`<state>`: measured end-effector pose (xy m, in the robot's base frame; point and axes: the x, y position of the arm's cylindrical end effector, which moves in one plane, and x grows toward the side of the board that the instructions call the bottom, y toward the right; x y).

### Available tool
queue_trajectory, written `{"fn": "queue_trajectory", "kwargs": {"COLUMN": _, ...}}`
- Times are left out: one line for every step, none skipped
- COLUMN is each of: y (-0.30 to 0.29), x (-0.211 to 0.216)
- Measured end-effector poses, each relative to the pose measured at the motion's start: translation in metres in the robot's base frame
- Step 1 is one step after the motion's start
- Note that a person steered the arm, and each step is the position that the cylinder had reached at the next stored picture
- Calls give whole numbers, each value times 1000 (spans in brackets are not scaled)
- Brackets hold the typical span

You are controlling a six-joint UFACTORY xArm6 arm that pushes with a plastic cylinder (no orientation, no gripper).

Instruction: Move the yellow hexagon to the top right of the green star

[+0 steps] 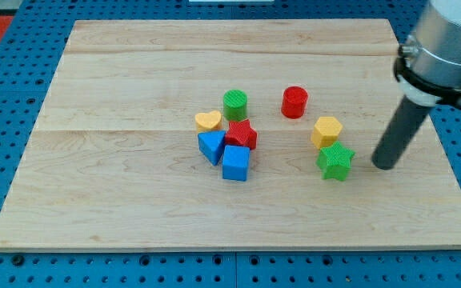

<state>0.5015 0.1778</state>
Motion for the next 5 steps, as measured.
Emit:
{"fn": "queue_trajectory", "kwargs": {"y": -43, "x": 7}}
{"fn": "queue_trajectory", "kwargs": {"y": -49, "x": 10}}
{"fn": "queue_trajectory", "kwargs": {"y": -89, "x": 3}}
{"fn": "queue_trajectory", "kwargs": {"y": -61, "x": 3}}
{"fn": "queue_trajectory", "kwargs": {"y": 30, "x": -19}}
